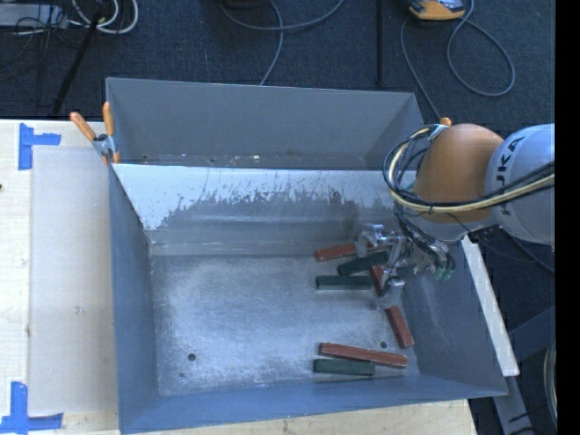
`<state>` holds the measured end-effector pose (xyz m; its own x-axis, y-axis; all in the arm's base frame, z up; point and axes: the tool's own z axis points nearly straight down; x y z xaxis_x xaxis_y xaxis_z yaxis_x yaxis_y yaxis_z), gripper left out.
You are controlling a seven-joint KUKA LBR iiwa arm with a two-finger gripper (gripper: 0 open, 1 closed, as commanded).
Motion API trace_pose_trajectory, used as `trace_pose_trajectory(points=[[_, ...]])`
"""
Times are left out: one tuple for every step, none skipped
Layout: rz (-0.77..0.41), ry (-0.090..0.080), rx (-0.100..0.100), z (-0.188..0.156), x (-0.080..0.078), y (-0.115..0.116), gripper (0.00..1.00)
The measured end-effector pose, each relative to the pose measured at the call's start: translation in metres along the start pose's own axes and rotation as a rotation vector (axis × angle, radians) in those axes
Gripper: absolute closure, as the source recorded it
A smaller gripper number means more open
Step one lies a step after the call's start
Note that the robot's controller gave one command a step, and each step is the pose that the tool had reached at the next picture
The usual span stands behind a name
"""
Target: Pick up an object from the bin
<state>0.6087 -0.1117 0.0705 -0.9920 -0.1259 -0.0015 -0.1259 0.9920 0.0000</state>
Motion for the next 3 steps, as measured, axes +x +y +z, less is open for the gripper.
trace_pose_trajectory(points=[[0.037, 0.0, -0.013, 0.0, 0.009, -0.044, 0.0], [0.043, -0.005, -0.001, -0.073, 0.026, 0.008, 0.0], [0.095, 0.006, -0.001, 0.005, 0.021, -0.025, 0.0]])
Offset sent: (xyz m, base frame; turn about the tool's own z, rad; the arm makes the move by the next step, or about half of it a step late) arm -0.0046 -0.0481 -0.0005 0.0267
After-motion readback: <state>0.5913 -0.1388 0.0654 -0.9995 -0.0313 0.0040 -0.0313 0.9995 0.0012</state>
